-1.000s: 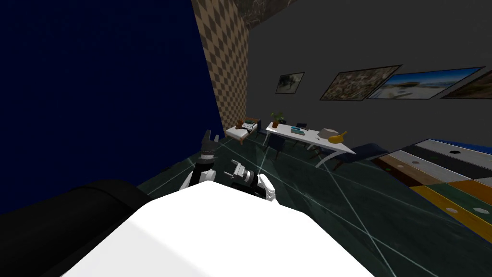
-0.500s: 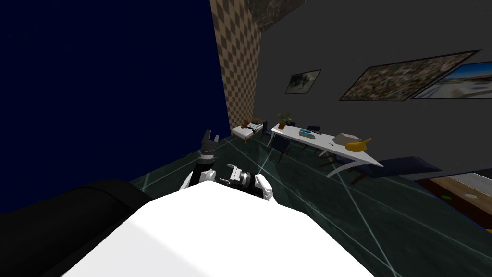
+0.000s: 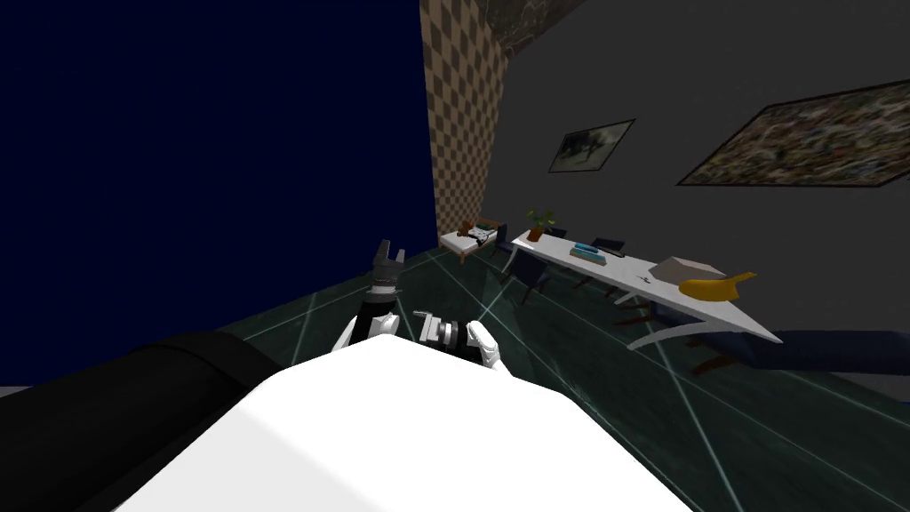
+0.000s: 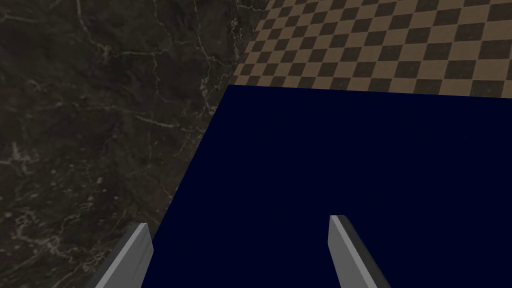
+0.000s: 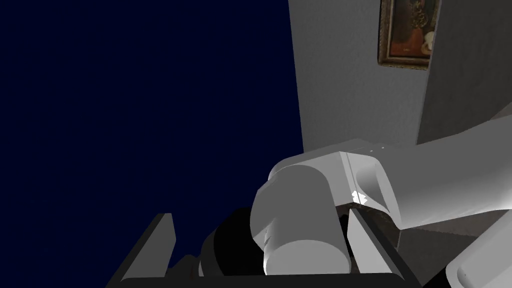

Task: Push the door open

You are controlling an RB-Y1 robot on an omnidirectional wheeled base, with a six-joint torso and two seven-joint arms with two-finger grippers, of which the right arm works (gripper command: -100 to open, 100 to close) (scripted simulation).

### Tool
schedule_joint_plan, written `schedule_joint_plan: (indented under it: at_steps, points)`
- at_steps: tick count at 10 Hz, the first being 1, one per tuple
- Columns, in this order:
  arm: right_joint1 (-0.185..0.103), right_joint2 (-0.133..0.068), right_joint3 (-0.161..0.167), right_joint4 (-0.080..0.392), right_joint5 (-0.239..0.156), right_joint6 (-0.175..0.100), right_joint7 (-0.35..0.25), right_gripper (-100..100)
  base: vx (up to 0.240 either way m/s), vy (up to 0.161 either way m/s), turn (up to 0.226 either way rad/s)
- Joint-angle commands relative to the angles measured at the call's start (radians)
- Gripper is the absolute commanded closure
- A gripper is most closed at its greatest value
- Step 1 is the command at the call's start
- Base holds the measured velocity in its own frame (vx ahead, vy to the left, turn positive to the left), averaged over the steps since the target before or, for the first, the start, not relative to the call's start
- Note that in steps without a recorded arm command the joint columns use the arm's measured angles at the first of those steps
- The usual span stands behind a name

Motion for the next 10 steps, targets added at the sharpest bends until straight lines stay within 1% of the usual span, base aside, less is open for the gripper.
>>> schedule_joint_plan:
  at_steps: [1, 4, 5, 6, 7, 8, 10]
  points:
    - [-0.005, 0.001, 0.02, 0.007, 0.024, -0.008, 0.004, -100, -0.161, -0.143, 0.302]
    - [-0.026, 0.012, 0.047, 0.04, 0.059, -0.027, 0.016, -100, -0.165, -0.105, 0.213]
    - [-0.032, 0.016, 0.056, 0.051, 0.071, -0.033, 0.02, -100, -0.094, -0.077, 0.03]
    - [-0.032, 0.016, 0.056, 0.051, 0.071, -0.033, 0.02, -100, -0.018, -0.06, 0.031]
    - [-0.036, 0.018, 0.06, 0.056, 0.076, -0.036, 0.022, -100, -0.042, -0.068, 0.162]
    - [-0.039, 0.02, 0.065, 0.062, 0.082, -0.039, 0.024, -100, -0.107, -0.06, 0.263]
    - [-0.051, 0.028, 0.081, 0.081, 0.103, -0.05, 0.031, -100, -0.213, -0.073, 0.24]
